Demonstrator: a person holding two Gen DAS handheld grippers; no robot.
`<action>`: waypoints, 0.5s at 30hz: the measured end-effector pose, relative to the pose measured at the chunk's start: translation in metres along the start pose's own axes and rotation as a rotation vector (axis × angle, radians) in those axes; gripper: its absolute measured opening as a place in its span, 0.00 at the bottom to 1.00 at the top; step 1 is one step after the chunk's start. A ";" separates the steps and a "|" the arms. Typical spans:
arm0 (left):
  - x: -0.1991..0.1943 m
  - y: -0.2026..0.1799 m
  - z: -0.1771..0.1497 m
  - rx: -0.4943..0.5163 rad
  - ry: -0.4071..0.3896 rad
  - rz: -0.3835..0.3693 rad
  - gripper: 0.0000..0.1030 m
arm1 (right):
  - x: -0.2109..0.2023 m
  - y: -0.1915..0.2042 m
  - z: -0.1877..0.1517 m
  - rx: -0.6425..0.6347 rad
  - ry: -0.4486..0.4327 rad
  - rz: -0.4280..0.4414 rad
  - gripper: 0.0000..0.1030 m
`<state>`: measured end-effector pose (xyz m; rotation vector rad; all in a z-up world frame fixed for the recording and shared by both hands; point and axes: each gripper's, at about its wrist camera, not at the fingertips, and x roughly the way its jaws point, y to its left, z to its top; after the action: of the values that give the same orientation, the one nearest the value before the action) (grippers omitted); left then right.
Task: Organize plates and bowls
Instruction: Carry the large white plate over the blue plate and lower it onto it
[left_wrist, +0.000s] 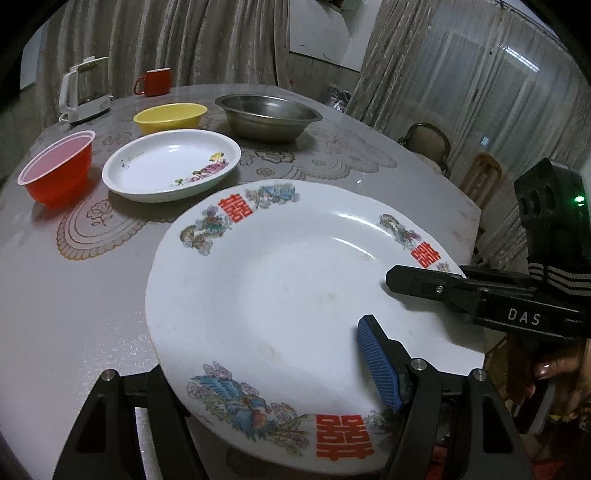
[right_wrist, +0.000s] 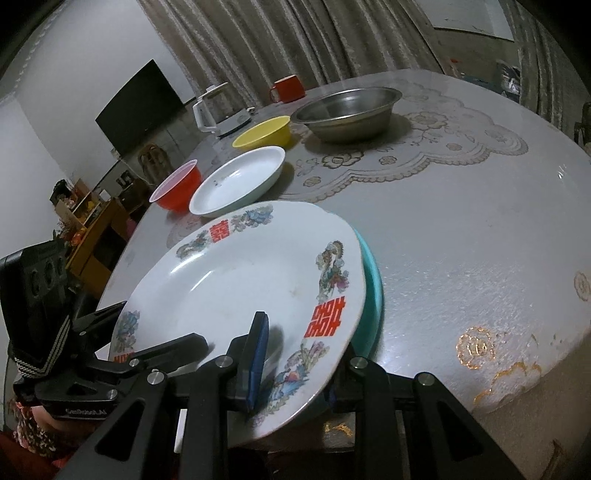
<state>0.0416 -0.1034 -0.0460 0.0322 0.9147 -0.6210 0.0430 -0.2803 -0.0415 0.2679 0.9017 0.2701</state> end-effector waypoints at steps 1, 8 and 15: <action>0.000 -0.001 0.000 0.010 0.002 0.007 0.71 | 0.001 -0.002 0.000 0.006 0.003 -0.003 0.24; -0.003 -0.002 -0.003 0.021 0.032 0.020 0.72 | 0.001 -0.009 0.000 0.018 -0.004 -0.033 0.24; -0.014 0.002 -0.009 -0.001 0.040 0.010 0.72 | -0.001 -0.014 0.001 0.040 -0.011 -0.034 0.24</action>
<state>0.0297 -0.0920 -0.0417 0.0479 0.9527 -0.6122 0.0451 -0.2935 -0.0447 0.2900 0.9011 0.2190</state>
